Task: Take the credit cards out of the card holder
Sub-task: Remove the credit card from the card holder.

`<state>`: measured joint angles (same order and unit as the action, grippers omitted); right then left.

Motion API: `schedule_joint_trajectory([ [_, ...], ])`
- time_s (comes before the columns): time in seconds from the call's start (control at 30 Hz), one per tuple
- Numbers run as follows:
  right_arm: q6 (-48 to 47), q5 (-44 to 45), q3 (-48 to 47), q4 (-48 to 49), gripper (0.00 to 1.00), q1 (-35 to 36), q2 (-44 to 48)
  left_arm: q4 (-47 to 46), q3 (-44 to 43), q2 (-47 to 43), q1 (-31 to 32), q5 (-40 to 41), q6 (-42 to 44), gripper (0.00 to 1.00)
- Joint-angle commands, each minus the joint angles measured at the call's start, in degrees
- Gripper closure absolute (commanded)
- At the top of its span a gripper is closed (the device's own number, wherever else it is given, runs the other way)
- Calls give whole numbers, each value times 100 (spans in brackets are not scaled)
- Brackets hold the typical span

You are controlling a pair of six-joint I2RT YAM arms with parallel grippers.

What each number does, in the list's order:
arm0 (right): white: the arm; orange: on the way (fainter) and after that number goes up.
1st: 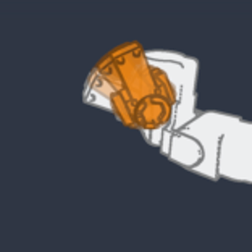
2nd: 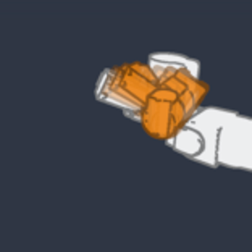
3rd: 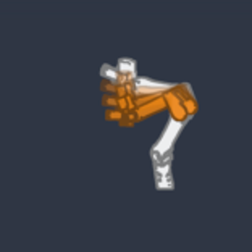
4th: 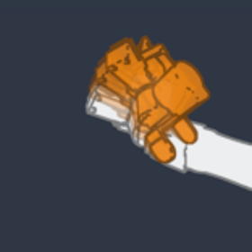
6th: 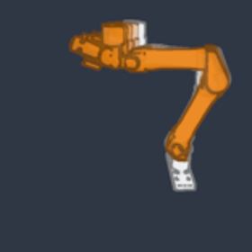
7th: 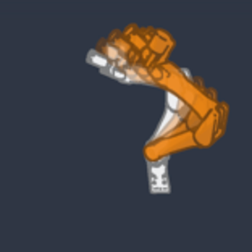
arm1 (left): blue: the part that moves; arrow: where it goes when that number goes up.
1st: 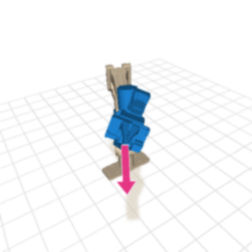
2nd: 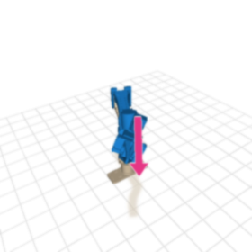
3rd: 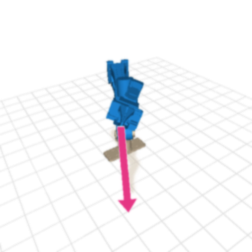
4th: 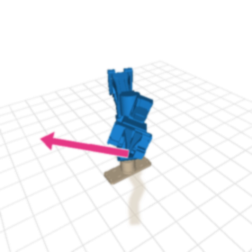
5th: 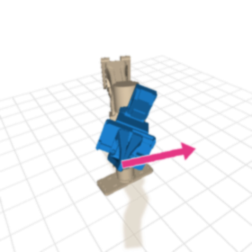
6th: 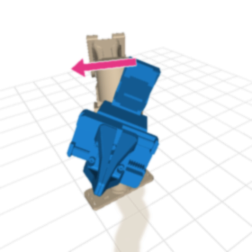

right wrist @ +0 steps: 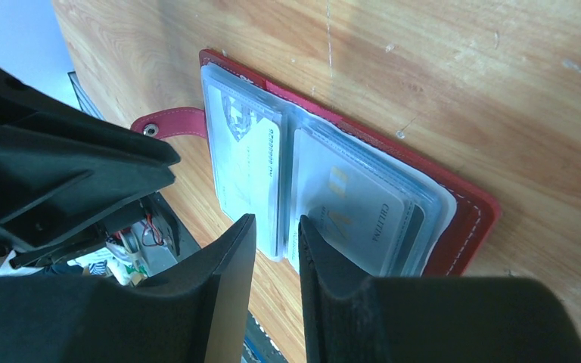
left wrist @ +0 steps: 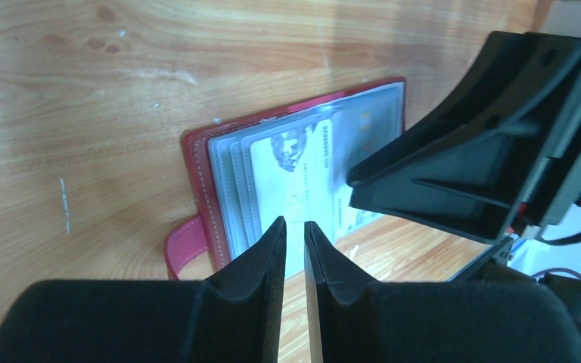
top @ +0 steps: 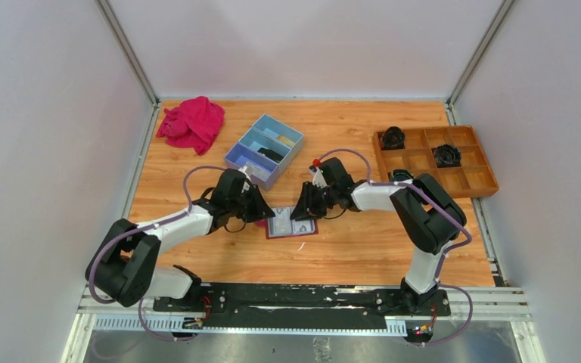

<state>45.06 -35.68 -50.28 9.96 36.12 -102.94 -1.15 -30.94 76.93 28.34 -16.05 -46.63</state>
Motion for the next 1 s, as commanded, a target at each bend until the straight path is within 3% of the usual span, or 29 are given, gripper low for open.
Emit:
schedule_joint_trajectory([
  [0.0,2,-51,77,24,69,-103,-108,-17,72,-223,-12,24,204,81],
  [0.57,-41,-70,58,-9,69,-127,-92,-67,-149,487,-12,-185,291,81],
  [0.97,-58,-83,29,-29,69,-146,-134,-101,-140,242,-12,-100,295,82],
])
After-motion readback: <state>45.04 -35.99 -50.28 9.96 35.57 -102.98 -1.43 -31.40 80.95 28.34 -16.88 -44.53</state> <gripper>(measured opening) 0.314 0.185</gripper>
